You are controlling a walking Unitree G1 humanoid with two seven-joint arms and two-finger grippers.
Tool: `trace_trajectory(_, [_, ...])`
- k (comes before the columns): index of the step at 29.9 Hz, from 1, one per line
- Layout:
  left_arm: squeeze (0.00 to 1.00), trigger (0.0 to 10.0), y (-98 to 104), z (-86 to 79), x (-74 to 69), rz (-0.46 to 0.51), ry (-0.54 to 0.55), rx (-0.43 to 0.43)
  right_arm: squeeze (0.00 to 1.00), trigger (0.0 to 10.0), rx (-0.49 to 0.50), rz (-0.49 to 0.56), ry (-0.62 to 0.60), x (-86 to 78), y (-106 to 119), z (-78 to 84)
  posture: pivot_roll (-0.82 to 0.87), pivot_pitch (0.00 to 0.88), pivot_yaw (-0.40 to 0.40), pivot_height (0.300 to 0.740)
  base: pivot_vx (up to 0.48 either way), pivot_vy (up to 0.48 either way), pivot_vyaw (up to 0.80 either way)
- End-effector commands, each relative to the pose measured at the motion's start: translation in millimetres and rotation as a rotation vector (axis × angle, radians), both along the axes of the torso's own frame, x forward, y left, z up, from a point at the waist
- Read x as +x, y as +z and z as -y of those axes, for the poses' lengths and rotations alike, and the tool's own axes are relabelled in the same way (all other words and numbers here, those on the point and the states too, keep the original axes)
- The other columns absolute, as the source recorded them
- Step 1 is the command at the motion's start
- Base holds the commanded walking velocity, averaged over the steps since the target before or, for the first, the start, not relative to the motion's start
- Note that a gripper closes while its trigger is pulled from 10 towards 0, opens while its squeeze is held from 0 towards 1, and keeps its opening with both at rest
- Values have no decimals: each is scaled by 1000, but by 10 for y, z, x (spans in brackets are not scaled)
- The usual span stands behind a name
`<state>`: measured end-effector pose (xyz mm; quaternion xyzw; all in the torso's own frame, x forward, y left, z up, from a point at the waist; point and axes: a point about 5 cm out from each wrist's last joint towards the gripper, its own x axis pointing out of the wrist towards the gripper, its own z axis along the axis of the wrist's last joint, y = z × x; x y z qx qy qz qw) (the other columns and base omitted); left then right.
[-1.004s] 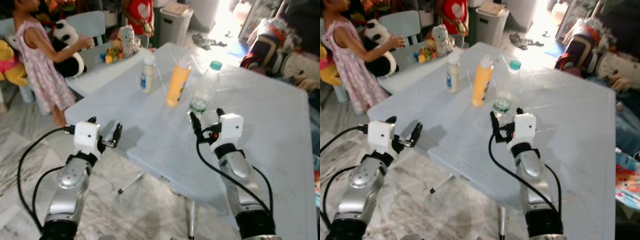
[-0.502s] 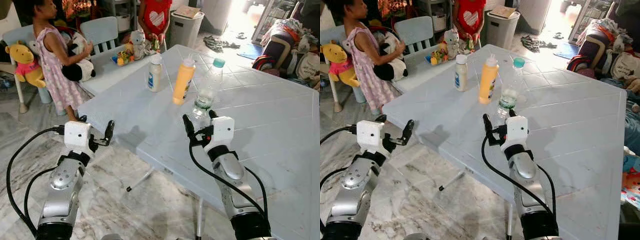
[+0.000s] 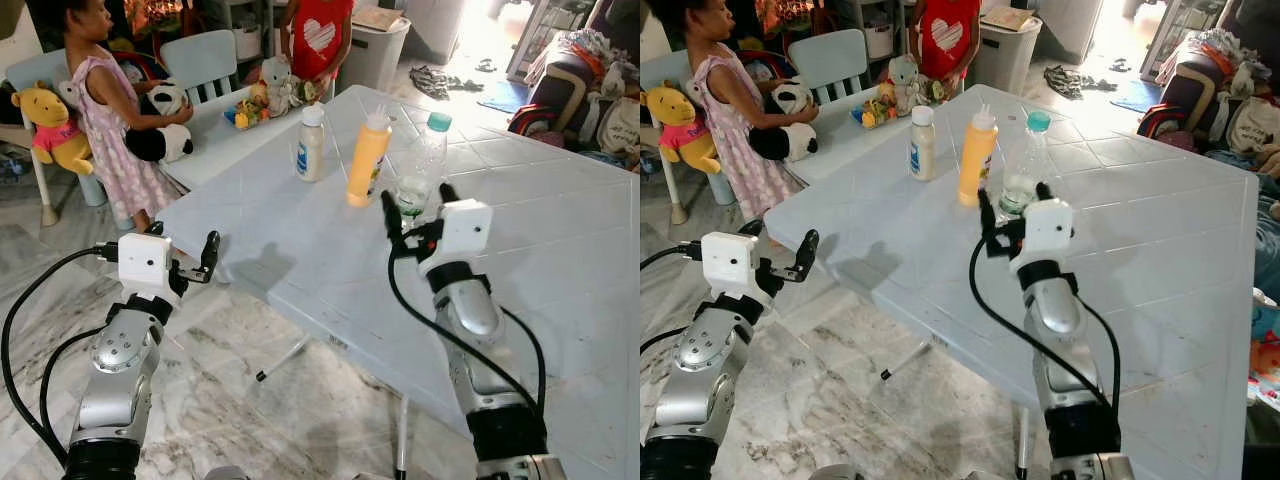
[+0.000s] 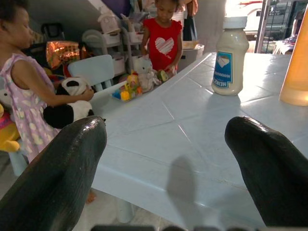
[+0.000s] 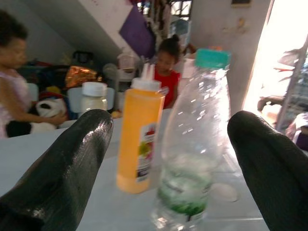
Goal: Restocking fridge
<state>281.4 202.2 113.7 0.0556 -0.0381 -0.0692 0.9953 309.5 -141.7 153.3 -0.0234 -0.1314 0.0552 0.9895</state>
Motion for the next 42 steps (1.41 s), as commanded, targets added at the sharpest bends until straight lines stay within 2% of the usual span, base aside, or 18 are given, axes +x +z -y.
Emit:
trace_trajectory(1, [0,10000,63,34,24,19,-9,1,0,10000,-6,42,-33,30,135,51,54,0,-38,740,0,0,0])
trace_trajectory(18, [0,10000,19,66,7,-3,-23,1,0,10000,-34,79,-93,227,393,224,55,0,-35,740,0,0,0])
trace_trajectory(27, [0,10000,3,96,-33,-17,-38,7,0,10000,-28,52,-85,486,513,290,78,12,-32,740,0,0,0])
trace_trajectory(42, [0,10000,-9,77,-70,-36,-43,26,0,10000,-33,-28,-41,791,556,248,113,18,-31,740,0,0,0])
